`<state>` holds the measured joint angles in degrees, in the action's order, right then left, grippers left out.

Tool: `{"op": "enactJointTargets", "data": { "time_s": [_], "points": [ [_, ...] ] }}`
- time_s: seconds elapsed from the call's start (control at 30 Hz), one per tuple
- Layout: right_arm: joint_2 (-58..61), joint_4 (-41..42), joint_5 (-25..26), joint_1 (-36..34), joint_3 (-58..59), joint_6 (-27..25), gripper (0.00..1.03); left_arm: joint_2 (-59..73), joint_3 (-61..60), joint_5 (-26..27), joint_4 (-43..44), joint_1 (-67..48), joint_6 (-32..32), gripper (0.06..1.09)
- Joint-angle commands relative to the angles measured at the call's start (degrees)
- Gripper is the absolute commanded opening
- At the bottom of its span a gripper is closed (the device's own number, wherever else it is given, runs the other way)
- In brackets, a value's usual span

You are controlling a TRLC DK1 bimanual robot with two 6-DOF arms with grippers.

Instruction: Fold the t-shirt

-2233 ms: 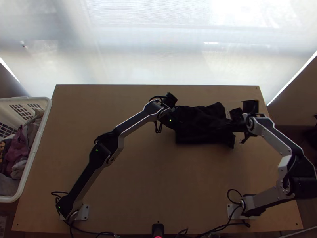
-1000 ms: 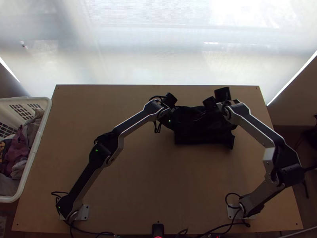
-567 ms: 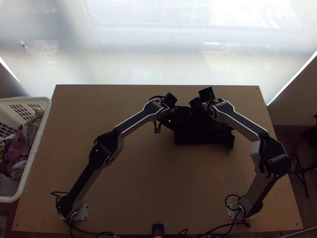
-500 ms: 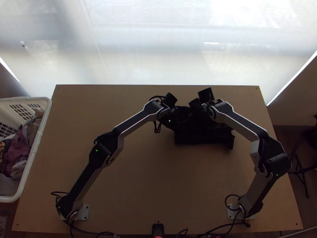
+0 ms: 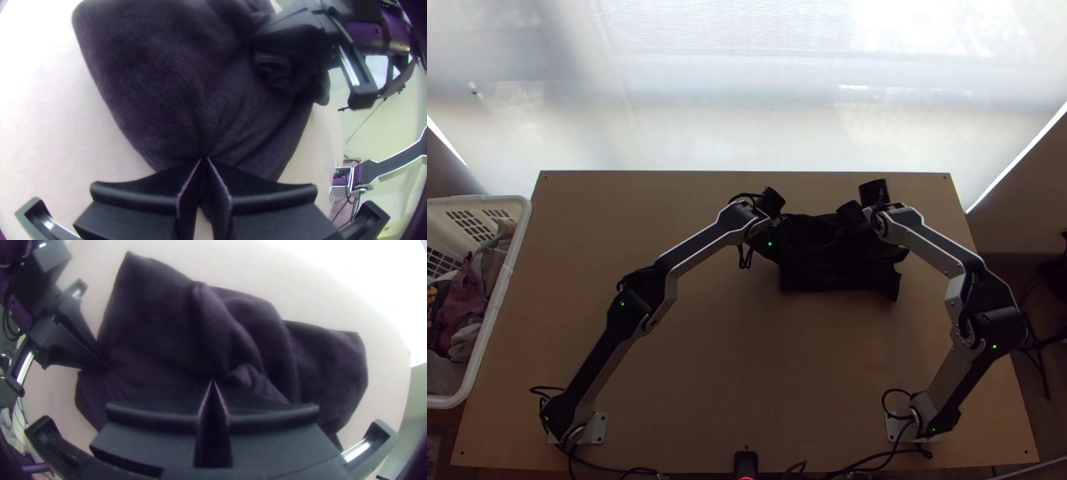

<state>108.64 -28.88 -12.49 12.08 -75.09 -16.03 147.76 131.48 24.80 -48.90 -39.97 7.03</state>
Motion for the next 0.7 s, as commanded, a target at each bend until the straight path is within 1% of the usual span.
{"op": "enactJointTargets", "data": {
  "time_s": [0.0, 0.2, 0.3, 0.53, 0.6, 0.67],
  "points": [
    [-0.6, -0.1, 0.2, -7.4, -0.6, -4.6, 0.03, 0.1, 0.1, -0.5, 0.5, -0.1, 0.0, 0.23],
    [-1.1, -0.1, 0.8, -12.9, -5.2, -7.2, 0.03, 0.1, 0.2, -0.8, 0.7, -0.3, 0.0, 0.23],
    [-1.1, 0.1, 2.8, -14.4, -7.7, -8.0, 0.03, 0.1, 0.2, -0.9, 0.7, -0.4, 0.0, 0.23],
    [-2.6, -0.1, 3.1, -17.6, -10.3, -7.4, 0.03, 0.1, 0.2, -0.9, 0.7, -0.4, 0.0, 0.23],
    [-4.9, -1.6, 3.0, -17.6, -9.9, -6.7, 0.03, 0.1, 0.2, -0.9, 0.7, -0.4, 0.0, 0.23],
    [-7.6, -4.9, 3.0, -16.6, -9.6, -6.4, 0.03, 0.1, 0.2, -0.9, 0.7, -0.4, 0.0, 0.23]
  ]
}}
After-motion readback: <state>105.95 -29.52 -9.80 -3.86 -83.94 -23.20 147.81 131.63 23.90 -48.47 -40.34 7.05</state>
